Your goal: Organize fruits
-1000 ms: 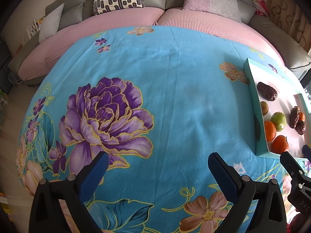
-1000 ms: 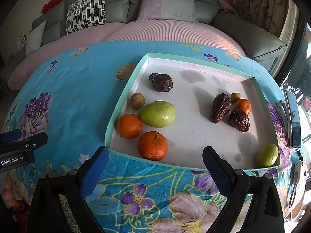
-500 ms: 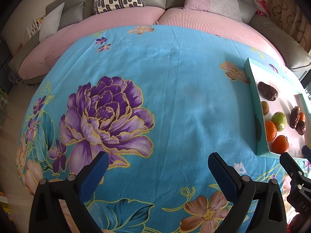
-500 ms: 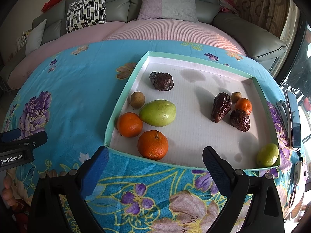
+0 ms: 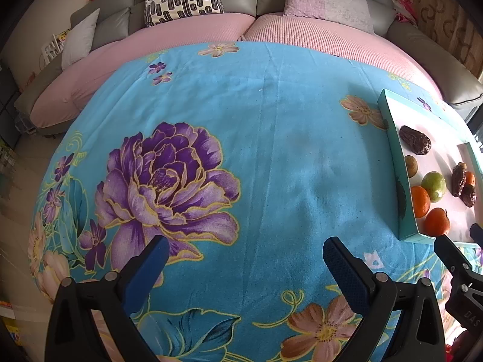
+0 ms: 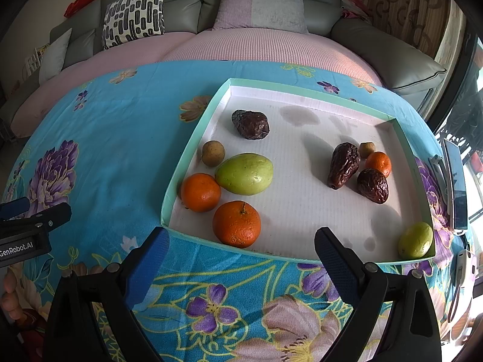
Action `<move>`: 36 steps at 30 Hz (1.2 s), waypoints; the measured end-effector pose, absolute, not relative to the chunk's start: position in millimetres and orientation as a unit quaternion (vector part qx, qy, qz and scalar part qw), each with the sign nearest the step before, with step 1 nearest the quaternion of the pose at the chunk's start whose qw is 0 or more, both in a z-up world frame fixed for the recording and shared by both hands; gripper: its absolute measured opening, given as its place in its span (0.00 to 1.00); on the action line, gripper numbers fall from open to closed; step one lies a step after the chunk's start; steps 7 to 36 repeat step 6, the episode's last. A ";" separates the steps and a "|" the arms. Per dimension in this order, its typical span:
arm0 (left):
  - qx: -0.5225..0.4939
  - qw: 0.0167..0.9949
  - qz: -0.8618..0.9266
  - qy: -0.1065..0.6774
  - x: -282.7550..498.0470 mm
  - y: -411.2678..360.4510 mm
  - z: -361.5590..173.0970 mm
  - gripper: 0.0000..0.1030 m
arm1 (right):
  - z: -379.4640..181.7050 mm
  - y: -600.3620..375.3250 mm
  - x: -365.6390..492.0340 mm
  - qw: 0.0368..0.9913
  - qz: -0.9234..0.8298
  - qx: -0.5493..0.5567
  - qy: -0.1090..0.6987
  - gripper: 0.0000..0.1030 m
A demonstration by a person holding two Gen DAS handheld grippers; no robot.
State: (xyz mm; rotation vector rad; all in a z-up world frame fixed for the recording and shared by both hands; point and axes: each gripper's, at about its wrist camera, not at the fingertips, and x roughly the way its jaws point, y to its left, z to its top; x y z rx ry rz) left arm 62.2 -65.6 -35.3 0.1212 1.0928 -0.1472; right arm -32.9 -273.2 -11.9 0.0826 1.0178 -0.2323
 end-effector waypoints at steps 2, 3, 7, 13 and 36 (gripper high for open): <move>0.056 0.850 -0.069 0.519 63.1 -65.6 -34.8 1.00 | -11.9 -273.1 -32.8 0.866 -0.112 0.039 0.486 0.94; 0.056 0.851 -0.068 0.519 62.8 -64.8 -34.6 1.00 | -12.0 -273.1 -33.1 0.866 -0.112 0.039 0.486 0.94; 0.054 0.851 -0.066 0.518 63.6 -63.7 -33.4 1.00 | -12.0 -273.1 -33.0 0.866 -0.111 0.039 0.486 0.94; 0.054 0.851 -0.066 0.518 63.6 -63.7 -33.4 1.00 | -12.0 -273.1 -33.0 0.866 -0.111 0.039 0.486 0.94; 0.054 0.851 -0.066 0.518 63.6 -63.7 -33.4 1.00 | -12.0 -273.1 -33.0 0.866 -0.111 0.039 0.486 0.94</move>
